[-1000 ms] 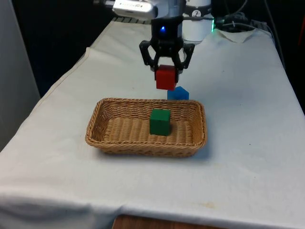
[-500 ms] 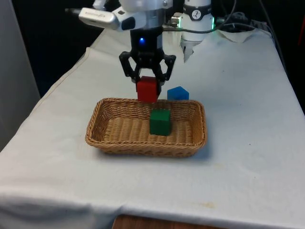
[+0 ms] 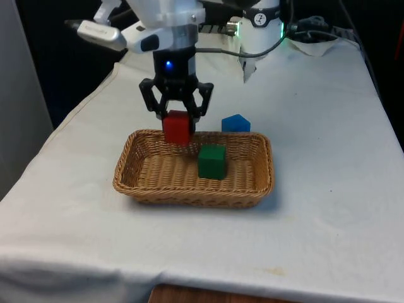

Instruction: Pick up exactly two blocks and place them into the basket.

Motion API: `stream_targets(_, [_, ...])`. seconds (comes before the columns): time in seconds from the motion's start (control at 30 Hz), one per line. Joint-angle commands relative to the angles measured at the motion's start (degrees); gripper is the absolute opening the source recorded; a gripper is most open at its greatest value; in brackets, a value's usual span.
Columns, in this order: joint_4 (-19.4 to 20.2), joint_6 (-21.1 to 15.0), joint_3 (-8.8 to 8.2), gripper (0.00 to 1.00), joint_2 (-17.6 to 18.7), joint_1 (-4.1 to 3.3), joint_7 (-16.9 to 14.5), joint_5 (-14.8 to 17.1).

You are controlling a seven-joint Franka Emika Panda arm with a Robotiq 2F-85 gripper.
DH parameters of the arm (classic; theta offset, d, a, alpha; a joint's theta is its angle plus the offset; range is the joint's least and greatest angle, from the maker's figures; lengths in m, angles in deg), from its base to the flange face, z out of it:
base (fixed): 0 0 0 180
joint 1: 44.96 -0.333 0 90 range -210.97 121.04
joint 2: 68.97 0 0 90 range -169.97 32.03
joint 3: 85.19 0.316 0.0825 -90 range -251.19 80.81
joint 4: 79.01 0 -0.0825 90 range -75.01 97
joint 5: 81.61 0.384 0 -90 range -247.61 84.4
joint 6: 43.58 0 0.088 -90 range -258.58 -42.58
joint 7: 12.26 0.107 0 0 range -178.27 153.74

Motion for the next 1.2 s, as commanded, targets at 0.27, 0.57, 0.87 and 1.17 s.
stream_targets(0.27, [-4.53, 0.23, -1.20, 0.01, 5.16, 1.55, -4.53, 3.15])
stream_targets(0.57, [-8.31, -0.11, -1.95, 0.01, 9.74, 1.78, -6.30, 6.25])
stream_targets(0.87, [-9.28, -0.06, -1.78, 0.46, 11.06, 1.95, -6.70, 7.05])
stream_targets(1.17, [-9.68, 0.00, -1.89, 1.00, 11.46, 1.89, -7.05, 7.68])
